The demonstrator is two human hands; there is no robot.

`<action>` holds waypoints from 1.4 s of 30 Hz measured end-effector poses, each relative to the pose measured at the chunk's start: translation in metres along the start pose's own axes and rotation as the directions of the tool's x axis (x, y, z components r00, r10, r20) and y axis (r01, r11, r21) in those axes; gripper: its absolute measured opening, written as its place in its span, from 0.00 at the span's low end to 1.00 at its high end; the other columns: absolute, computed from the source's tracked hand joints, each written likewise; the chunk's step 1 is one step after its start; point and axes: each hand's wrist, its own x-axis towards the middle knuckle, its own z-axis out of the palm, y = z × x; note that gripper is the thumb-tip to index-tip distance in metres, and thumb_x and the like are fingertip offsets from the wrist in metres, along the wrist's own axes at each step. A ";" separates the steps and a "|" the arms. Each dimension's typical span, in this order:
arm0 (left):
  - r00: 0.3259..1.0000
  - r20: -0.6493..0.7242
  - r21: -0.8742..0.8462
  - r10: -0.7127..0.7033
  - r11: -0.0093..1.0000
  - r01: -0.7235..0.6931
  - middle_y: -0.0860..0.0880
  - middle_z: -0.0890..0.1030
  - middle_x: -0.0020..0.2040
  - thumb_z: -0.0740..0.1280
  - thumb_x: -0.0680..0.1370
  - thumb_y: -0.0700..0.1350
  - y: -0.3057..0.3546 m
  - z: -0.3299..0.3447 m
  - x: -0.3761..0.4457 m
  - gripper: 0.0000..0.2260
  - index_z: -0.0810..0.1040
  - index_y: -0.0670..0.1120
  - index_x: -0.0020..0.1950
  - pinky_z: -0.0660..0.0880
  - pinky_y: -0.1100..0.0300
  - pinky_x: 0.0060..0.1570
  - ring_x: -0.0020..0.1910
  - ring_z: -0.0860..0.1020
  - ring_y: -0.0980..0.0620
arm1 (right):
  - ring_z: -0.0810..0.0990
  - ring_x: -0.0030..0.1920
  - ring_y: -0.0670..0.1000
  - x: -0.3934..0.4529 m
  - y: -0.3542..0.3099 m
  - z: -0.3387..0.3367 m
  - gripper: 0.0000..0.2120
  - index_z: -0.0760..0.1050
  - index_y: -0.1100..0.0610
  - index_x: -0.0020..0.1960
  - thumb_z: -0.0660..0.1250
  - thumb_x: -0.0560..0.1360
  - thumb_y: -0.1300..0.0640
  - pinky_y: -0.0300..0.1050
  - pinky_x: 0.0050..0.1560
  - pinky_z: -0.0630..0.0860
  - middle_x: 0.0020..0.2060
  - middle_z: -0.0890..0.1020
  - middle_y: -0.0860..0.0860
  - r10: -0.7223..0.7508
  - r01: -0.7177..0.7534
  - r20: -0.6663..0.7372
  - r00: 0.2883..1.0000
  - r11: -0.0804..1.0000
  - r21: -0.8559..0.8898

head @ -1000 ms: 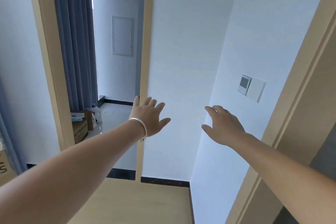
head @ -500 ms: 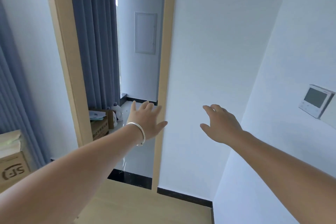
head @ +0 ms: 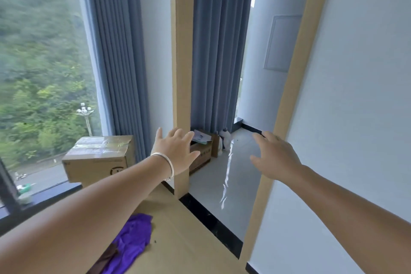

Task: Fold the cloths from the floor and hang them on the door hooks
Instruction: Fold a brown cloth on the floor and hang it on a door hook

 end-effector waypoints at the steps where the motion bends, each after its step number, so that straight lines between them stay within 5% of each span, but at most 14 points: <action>1: 0.999 0.018 0.011 -0.036 0.999 0.036 0.49 0.65 0.74 0.50 0.79 0.64 -0.010 0.003 -0.001 0.28 0.57 0.54 0.76 0.49 0.36 0.73 0.75 0.58 0.47 | 0.65 0.69 0.55 0.012 -0.008 0.005 0.30 0.57 0.50 0.75 0.60 0.76 0.46 0.50 0.66 0.64 0.71 0.65 0.51 -0.036 0.036 0.000 0.999 0.999 0.024; 11: 0.937 0.071 0.060 -0.343 0.939 0.339 0.51 0.63 0.75 0.50 0.78 0.65 -0.143 0.050 0.007 0.29 0.57 0.54 0.76 0.48 0.37 0.73 0.76 0.57 0.49 | 0.64 0.71 0.52 0.125 -0.129 0.044 0.32 0.53 0.56 0.77 0.59 0.78 0.46 0.50 0.68 0.63 0.72 0.64 0.50 -0.378 0.380 -0.046 0.925 0.922 0.077; 23: 0.801 0.115 -0.026 -0.588 0.804 0.594 0.47 0.67 0.72 0.53 0.78 0.64 -0.329 0.141 0.028 0.28 0.57 0.54 0.76 0.55 0.42 0.69 0.72 0.62 0.47 | 0.55 0.75 0.51 0.265 -0.295 0.113 0.35 0.47 0.54 0.78 0.59 0.79 0.45 0.51 0.75 0.54 0.76 0.56 0.50 -0.562 0.560 0.080 0.823 0.827 0.047; 29: 0.698 0.189 0.012 -0.690 0.713 0.701 0.49 0.66 0.74 0.53 0.78 0.65 -0.388 0.184 -0.009 0.29 0.56 0.56 0.76 0.51 0.37 0.71 0.74 0.61 0.48 | 0.55 0.76 0.51 0.287 -0.376 0.170 0.35 0.48 0.53 0.79 0.60 0.78 0.46 0.50 0.73 0.55 0.77 0.55 0.50 -0.649 0.637 0.127 0.750 0.760 0.125; 35: 0.562 0.307 0.076 -0.768 0.609 0.789 0.48 0.65 0.73 0.54 0.78 0.65 -0.412 0.243 -0.074 0.29 0.57 0.55 0.75 0.51 0.37 0.71 0.74 0.60 0.49 | 0.54 0.76 0.51 0.275 -0.449 0.257 0.34 0.50 0.52 0.78 0.60 0.78 0.47 0.49 0.75 0.54 0.77 0.56 0.50 -0.726 0.695 0.264 0.635 0.686 0.215; 42: 0.374 0.427 0.173 -0.823 0.480 0.860 0.46 0.65 0.72 0.54 0.78 0.64 -0.429 0.315 -0.113 0.29 0.58 0.54 0.76 0.52 0.38 0.70 0.72 0.62 0.47 | 0.58 0.75 0.53 0.268 -0.527 0.359 0.33 0.54 0.51 0.77 0.62 0.76 0.47 0.51 0.74 0.58 0.76 0.59 0.52 -0.850 0.791 0.331 0.409 0.511 0.336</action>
